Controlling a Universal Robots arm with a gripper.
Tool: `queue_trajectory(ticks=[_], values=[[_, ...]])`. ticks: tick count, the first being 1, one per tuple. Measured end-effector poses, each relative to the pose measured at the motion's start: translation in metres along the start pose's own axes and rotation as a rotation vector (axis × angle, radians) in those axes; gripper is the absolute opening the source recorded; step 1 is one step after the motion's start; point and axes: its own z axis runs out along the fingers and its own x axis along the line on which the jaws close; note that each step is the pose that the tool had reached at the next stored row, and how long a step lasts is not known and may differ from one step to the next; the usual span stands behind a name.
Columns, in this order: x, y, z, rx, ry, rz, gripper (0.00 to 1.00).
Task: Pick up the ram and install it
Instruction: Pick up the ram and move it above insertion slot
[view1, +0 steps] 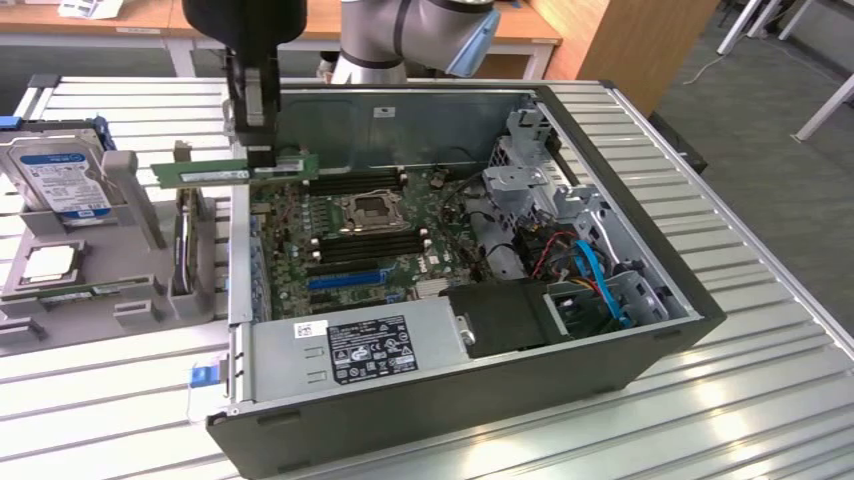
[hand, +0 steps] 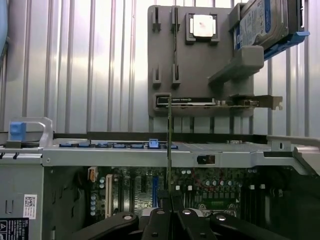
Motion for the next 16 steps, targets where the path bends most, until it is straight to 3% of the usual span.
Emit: queue_trajectory(ticks=[16], values=[[0.000, -0.0265, -0.0016, -0.0001, -0.0107, -0.001, 0.11]])
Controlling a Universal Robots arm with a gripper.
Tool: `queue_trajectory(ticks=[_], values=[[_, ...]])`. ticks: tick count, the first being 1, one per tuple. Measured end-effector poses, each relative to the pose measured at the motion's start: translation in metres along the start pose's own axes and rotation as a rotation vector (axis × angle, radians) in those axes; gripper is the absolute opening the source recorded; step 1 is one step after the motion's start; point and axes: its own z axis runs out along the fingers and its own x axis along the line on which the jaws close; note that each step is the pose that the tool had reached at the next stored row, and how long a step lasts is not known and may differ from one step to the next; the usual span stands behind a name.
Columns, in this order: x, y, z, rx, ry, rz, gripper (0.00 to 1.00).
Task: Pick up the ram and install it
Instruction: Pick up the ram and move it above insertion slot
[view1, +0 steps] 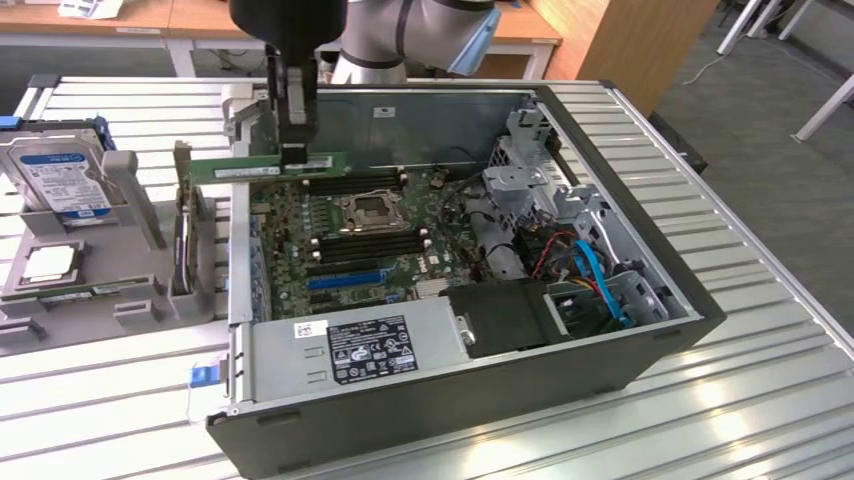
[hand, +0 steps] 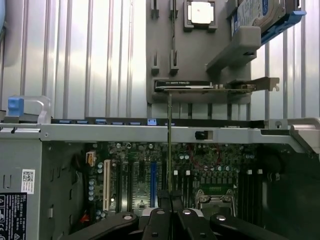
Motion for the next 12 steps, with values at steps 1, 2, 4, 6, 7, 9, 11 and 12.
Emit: queue_trajectory(ticks=[1, 2, 4, 6, 7, 9, 11, 12], values=[[0.000, -0.0021, -0.0001, 0.0000, -0.0009, 0.000, 0.11], [0.000, -0.0039, -0.0002, 0.0000, -0.0019, 0.000, 0.11], [0.000, -0.0075, -0.0004, 0.0000, -0.0037, 0.000, 0.11], [0.000, -0.0110, -0.0006, 0.0000, -0.0052, 0.000, 0.11], [0.000, -0.0128, -0.0007, 0.0001, -0.0060, -0.001, 0.11], [0.000, -0.0159, -0.0009, 0.0000, -0.0072, -0.001, 0.11], [0.000, -0.0191, -0.0011, 0.0000, -0.0085, -0.001, 0.11], [0.000, -0.0207, -0.0011, 0.0000, -0.0093, -0.001, 0.11]])
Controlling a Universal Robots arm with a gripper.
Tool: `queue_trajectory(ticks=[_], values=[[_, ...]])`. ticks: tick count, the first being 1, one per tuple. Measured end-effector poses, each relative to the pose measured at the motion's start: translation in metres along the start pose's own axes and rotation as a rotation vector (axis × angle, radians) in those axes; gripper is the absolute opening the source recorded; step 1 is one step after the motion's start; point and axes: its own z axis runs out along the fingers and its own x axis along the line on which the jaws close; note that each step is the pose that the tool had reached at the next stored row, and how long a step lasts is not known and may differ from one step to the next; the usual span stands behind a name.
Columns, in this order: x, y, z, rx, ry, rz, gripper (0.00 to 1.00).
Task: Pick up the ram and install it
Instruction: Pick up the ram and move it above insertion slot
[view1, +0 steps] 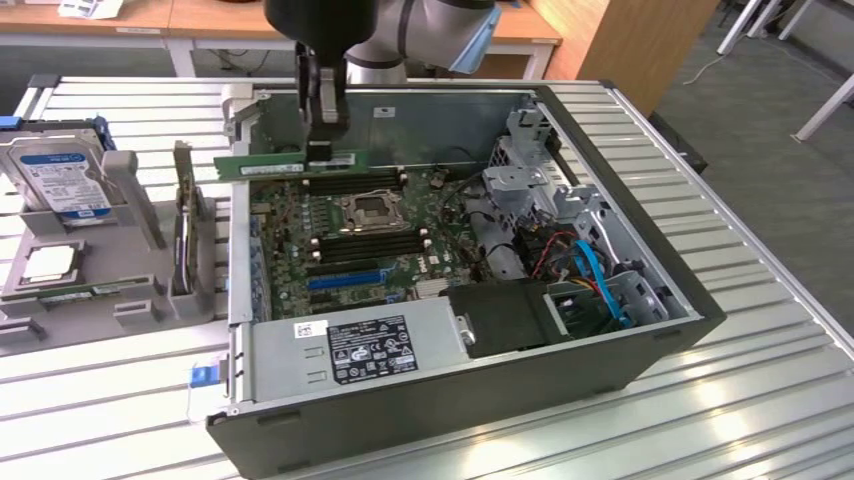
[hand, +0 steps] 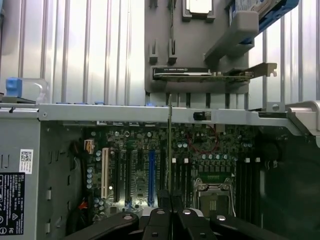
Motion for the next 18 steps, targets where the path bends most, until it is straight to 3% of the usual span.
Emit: queue_trajectory(ticks=[7, 18], values=[[0.000, -0.0131, -0.0006, -0.0001, -0.0037, 0.000, 0.11], [0.000, -0.0347, -0.0016, -0.0002, -0.0039, -0.001, 0.11]])
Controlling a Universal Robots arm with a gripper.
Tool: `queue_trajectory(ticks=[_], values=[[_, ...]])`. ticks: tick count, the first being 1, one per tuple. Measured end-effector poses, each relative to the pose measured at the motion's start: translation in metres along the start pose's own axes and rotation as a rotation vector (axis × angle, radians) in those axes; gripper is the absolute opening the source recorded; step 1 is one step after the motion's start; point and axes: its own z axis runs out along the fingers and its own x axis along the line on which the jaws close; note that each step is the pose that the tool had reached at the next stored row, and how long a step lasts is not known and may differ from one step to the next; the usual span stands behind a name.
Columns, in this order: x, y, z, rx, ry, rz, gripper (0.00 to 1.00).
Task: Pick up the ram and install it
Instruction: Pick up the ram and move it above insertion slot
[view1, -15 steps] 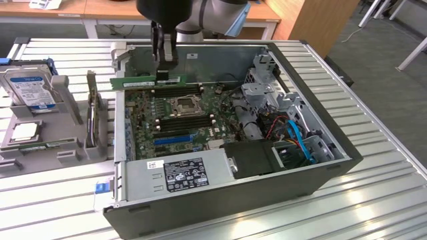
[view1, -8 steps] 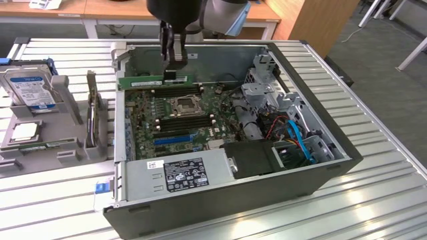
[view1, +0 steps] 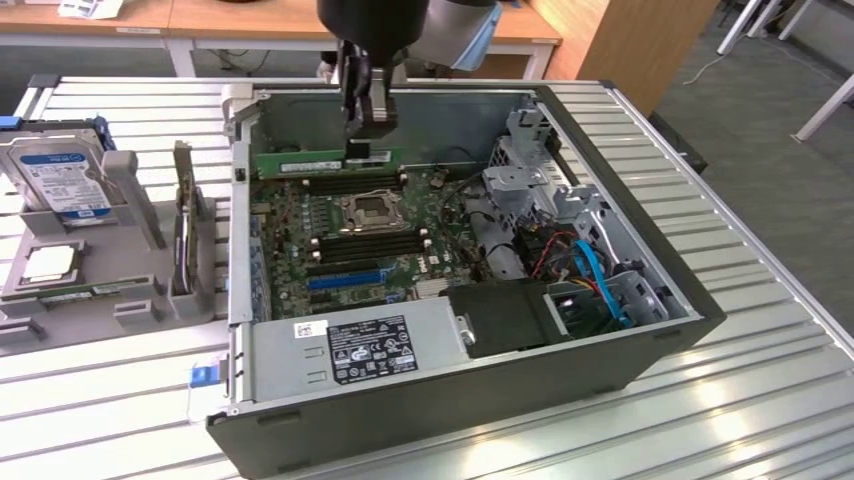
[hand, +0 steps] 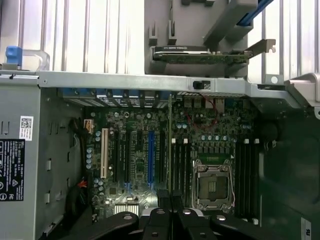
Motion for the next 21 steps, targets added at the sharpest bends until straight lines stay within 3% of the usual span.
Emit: queue_trajectory(ticks=[21], values=[[0.000, -0.0358, -0.0016, -0.0002, 0.0002, -0.003, 0.11]])
